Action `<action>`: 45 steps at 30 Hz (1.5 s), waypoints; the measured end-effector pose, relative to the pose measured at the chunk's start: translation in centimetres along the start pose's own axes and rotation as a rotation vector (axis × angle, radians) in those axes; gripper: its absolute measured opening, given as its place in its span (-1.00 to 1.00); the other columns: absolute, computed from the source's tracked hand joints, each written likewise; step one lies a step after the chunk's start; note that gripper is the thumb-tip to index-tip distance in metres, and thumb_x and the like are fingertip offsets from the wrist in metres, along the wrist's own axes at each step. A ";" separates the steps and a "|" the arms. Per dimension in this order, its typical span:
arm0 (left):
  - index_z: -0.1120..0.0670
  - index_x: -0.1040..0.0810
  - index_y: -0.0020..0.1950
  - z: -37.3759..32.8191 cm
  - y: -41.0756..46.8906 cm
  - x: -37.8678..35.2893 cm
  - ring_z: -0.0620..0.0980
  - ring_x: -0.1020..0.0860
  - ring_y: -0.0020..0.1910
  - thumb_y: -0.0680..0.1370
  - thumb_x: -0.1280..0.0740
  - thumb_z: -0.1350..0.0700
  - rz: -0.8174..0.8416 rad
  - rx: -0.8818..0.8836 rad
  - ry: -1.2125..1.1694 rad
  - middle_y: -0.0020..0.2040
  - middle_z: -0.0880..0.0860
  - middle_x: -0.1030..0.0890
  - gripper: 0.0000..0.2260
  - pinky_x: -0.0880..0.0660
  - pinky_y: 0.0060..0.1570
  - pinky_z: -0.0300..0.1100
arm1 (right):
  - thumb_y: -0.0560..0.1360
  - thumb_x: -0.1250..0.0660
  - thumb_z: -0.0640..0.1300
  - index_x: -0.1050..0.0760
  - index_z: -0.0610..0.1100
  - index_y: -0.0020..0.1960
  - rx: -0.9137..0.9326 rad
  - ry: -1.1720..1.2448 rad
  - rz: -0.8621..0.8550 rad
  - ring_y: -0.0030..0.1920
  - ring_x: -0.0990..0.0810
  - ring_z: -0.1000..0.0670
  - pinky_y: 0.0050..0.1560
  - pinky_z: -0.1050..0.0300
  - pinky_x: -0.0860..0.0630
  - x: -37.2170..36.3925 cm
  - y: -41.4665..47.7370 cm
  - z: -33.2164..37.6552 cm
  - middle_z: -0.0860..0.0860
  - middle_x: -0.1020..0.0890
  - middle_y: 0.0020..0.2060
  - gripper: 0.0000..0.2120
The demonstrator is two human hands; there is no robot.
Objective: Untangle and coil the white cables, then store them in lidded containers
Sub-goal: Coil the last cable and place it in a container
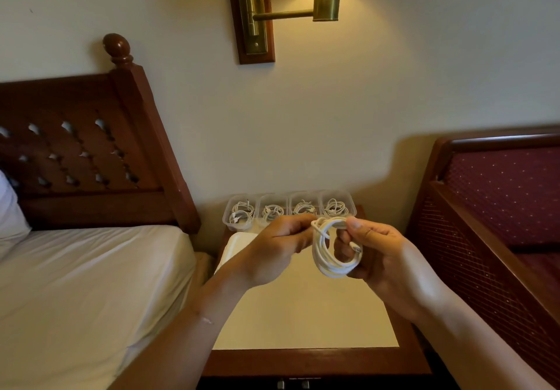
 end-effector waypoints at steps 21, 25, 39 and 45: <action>0.24 -0.63 -0.12 2.4 -2.3 0.8 -0.01 -0.47 -0.34 0.58 -0.32 0.14 -0.347 0.432 -0.275 -0.33 0.06 -0.53 -0.80 -0.30 -0.33 -0.14 | 0.66 -0.29 -0.13 -0.52 0.04 -0.17 0.416 -0.850 -0.371 -0.36 -0.42 0.09 -0.38 0.35 -0.28 2.3 0.8 -0.2 0.16 -0.54 -0.36 -0.77; 0.09 -0.63 -0.25 2.9 -2.1 0.0 -0.01 -0.45 -0.41 0.62 -0.26 0.20 -0.556 0.430 -0.382 -0.35 0.04 -0.52 -0.72 -0.29 -0.39 -0.15 | 0.67 -0.28 -0.08 -0.58 -0.03 -0.10 0.334 -0.862 -0.350 -0.32 -0.47 0.02 -0.36 0.11 -0.40 2.4 1.5 -2.1 0.06 -0.57 -0.31 -0.81; 0.27 -0.63 0.28 4.8 1.4 1.3 0.33 -0.57 0.19 0.60 -0.20 0.30 -0.201 0.154 -0.197 0.19 0.28 -0.66 -0.67 -0.51 0.18 0.23 | 0.68 -0.25 0.00 -0.70 0.07 -0.07 0.300 -0.494 -0.215 -0.24 -0.60 -0.08 -0.18 -0.07 -0.54 1.2 1.5 1.0 0.02 -0.67 -0.28 -0.73; 0.24 -0.65 0.25 3.6 1.6 -0.7 0.29 -0.59 0.10 0.58 -0.36 0.39 -0.058 0.079 -0.217 0.12 0.36 -0.65 -0.74 -0.53 0.16 0.19 | 0.69 -0.22 0.03 -0.68 -0.23 -0.02 0.231 -0.297 -0.203 -0.08 -0.56 -0.43 -0.02 -0.26 -0.50 1.7 1.8 1.2 -0.32 -0.67 -0.14 -0.61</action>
Point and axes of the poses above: each hand's wrist, its own y-axis towards the middle knuckle, its own x-axis out of the back of the hand, z = x × y, the point moved 6 cm from there along y, towards the middle knuckle
